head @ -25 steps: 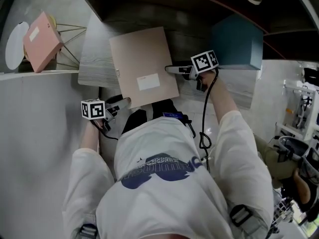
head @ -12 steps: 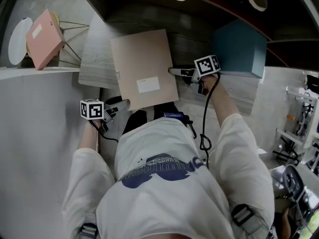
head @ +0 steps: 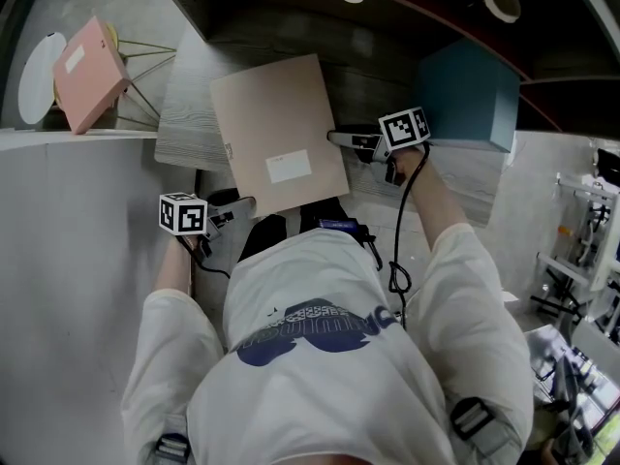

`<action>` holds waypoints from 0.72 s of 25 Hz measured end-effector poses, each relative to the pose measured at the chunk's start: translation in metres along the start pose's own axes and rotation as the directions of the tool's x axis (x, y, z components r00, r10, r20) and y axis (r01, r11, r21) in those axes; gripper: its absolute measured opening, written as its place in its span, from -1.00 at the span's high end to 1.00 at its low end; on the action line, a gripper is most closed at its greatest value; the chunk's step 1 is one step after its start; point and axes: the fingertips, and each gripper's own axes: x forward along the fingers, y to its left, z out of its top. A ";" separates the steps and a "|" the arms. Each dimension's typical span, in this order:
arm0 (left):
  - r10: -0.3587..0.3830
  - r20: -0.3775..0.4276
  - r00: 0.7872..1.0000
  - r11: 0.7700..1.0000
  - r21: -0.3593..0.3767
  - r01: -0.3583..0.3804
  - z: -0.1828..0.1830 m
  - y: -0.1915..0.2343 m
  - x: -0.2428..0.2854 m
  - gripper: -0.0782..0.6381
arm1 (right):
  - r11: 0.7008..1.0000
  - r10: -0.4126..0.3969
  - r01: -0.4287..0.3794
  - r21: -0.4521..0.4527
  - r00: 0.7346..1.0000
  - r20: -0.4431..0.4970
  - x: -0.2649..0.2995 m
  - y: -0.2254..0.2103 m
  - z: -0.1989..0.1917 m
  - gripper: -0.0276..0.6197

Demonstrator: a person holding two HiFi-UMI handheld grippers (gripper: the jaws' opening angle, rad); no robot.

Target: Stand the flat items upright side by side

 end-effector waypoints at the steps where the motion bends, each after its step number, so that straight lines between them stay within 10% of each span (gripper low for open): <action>1: 0.004 -0.004 1.000 1.000 0.009 -0.004 0.000 0.000 0.000 0.04 | 1.000 0.000 0.000 -0.004 1.000 0.000 0.000 0.001 0.000 0.45; 18: 0.099 0.028 0.995 0.968 0.227 -0.103 0.040 -0.007 -0.029 0.06 | 0.983 0.020 -0.007 -0.184 0.998 0.067 -0.004 0.039 0.028 0.47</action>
